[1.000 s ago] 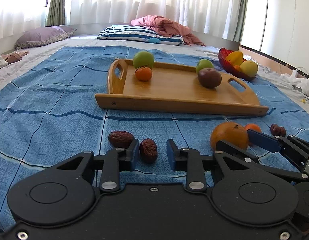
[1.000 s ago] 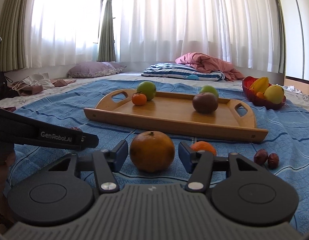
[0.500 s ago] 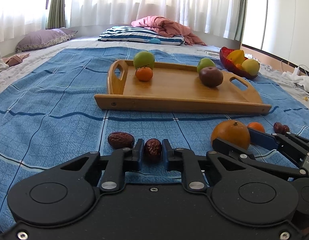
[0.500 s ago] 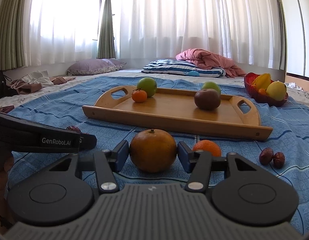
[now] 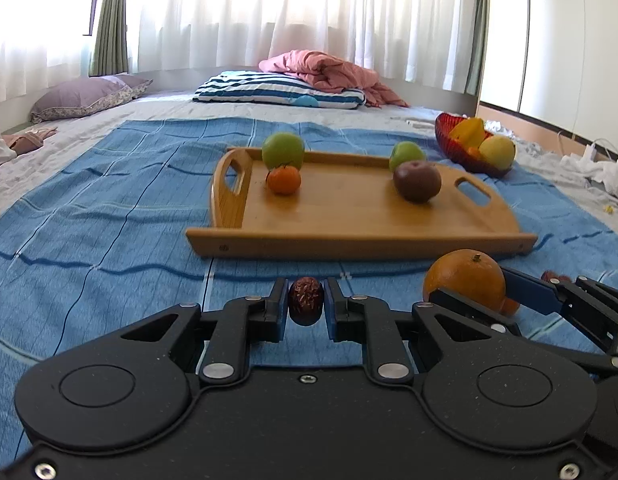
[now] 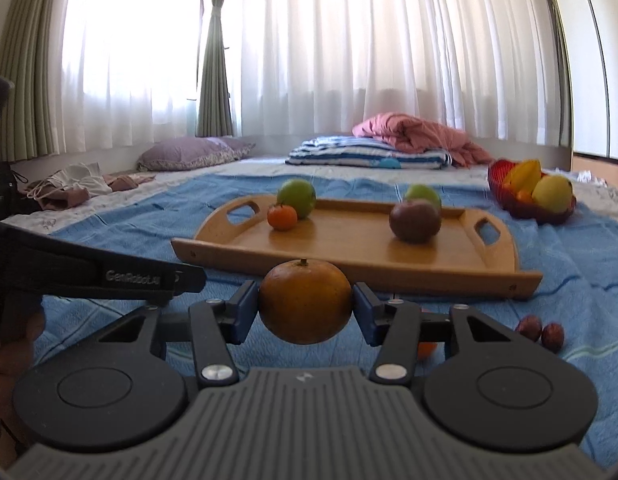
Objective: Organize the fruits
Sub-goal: 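Carry the date and orange over the tray with both tools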
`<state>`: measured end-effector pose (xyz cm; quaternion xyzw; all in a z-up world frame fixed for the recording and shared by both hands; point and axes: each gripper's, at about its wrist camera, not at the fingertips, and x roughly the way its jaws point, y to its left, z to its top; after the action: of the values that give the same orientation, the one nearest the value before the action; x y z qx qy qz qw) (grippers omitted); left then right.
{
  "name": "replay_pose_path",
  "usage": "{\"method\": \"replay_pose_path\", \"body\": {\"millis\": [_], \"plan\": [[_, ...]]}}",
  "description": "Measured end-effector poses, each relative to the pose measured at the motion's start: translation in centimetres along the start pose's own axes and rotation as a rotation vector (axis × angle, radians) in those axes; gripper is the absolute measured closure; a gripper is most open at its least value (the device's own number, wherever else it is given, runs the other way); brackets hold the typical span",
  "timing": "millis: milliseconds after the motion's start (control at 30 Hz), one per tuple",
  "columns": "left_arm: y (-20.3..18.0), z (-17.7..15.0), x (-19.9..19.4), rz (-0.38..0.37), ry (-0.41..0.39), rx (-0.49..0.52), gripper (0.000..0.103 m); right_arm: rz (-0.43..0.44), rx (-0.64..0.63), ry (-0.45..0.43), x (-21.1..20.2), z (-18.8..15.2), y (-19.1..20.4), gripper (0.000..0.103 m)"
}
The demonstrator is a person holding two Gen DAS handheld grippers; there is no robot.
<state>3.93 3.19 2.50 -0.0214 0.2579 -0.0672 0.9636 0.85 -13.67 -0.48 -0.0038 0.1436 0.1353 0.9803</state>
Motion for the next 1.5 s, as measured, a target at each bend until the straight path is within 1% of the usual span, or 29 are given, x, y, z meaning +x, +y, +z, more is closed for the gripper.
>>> {"method": "replay_pose_path", "body": {"millis": [100, 233, 433, 667, 900, 1000, 1200, 1500], "plan": [[0.1, 1.0, 0.2, -0.007, -0.015, -0.003, 0.085, -0.001, 0.009, -0.018, -0.1, 0.8, -0.3, 0.048], [0.3, 2.8, 0.6, -0.019, -0.036, -0.008, 0.085, -0.017, 0.057, -0.031, 0.2, 2.1, -1.5, 0.048], [0.7, 5.2, 2.0, -0.025, -0.055, -0.021, 0.085, -0.077, 0.106, -0.040, 1.2, 3.7, -3.8, 0.048], [1.1, 7.4, 4.7, -0.031, -0.047, -0.033, 0.085, -0.137, 0.154, -0.032, 3.1, 5.4, -7.4, 0.048], [1.9, 8.5, 8.0, -0.035, -0.014, -0.071, 0.085, -0.192, 0.177, 0.013, 6.2, 6.1, -10.0, 0.048], [2.0, 8.6, 9.1, -0.025, -0.005, -0.067, 0.085, -0.200, 0.201, 0.040, 7.5, 5.9, -10.9, 0.048], [2.4, 8.8, 11.6, -0.007, 0.023, -0.064, 0.085, -0.248, 0.225, 0.097, 9.7, 5.6, -12.4, 0.048], [3.0, 8.8, 14.5, 0.020, 0.054, -0.060, 0.085, -0.285, 0.206, 0.156, 12.1, 5.6, -13.2, 0.048]]}}
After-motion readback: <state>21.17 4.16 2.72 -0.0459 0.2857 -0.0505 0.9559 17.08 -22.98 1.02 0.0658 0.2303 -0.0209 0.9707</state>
